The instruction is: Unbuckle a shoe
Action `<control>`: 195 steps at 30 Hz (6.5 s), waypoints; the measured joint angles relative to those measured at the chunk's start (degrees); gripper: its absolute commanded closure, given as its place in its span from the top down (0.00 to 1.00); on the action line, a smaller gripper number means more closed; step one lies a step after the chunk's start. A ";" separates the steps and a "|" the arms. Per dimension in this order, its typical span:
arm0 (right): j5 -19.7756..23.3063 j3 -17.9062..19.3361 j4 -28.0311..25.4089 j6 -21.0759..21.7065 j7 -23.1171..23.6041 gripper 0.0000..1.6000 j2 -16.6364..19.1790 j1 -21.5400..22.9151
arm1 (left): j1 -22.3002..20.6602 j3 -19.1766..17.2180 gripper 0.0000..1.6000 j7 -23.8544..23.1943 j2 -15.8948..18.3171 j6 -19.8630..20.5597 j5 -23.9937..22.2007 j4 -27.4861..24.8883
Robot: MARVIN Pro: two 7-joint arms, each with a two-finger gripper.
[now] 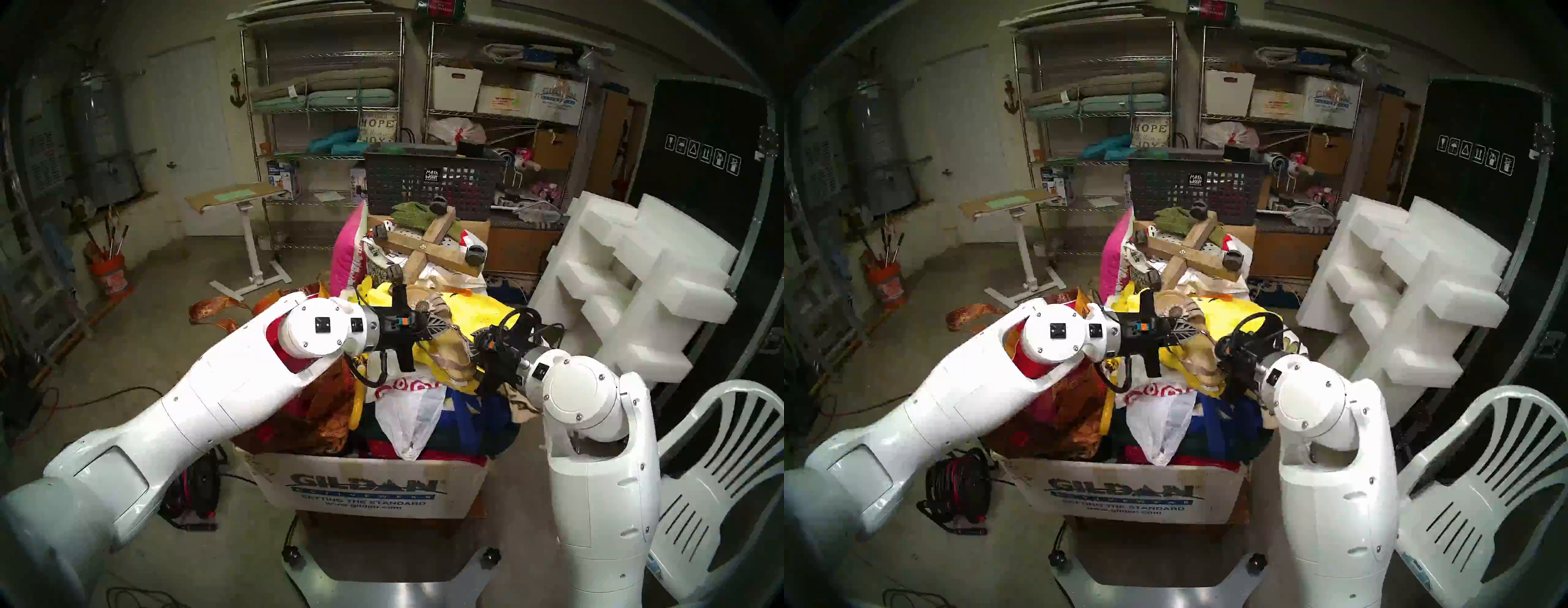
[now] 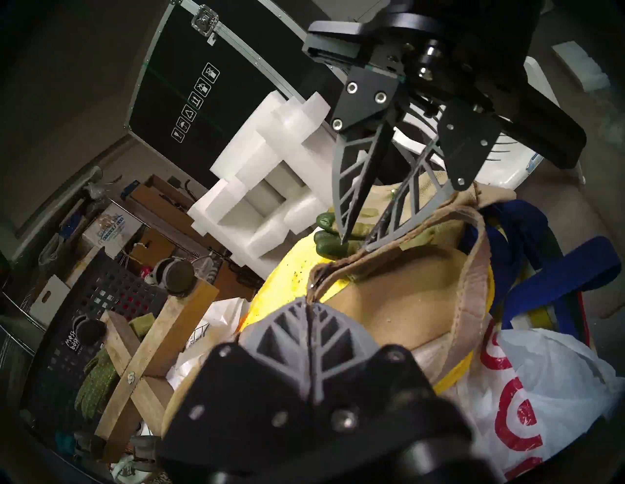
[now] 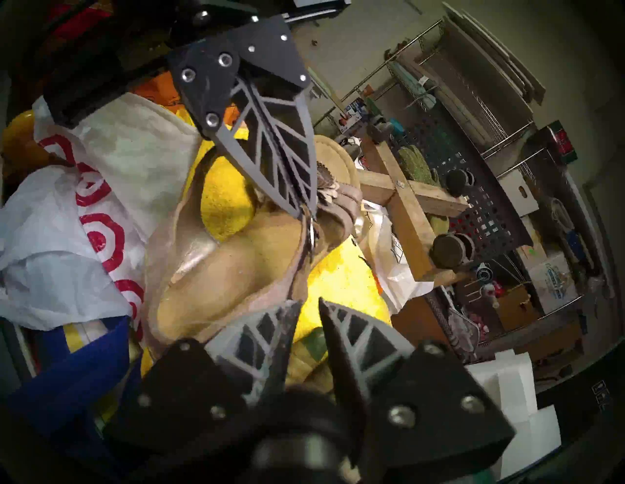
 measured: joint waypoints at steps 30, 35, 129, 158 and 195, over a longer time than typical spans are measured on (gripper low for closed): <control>-1.17 -1.52 -1.04 0.17 0.78 0.50 -0.19 -0.76 | 0.38 0.11 0.00 0.26 0.99 -0.61 -0.32 -0.90; -1.44 -2.25 -1.04 0.29 0.86 0.49 -0.34 -0.44 | 0.59 0.00 0.00 0.35 1.59 -0.61 -0.60 -1.44; -4.83 -2.54 -1.31 3.13 -0.29 0.82 -1.59 4.01 | 1.14 0.63 0.00 1.49 0.98 -1.87 0.15 -1.43; -5.99 -0.67 -2.03 3.17 0.50 0.76 -1.87 4.96 | 1.59 0.68 0.00 2.57 1.35 -1.17 0.00 -2.26; -4.90 -3.21 -5.22 2.40 2.98 0.45 -2.53 -0.41 | 1.63 0.45 0.00 3.54 0.89 -1.11 0.56 -2.42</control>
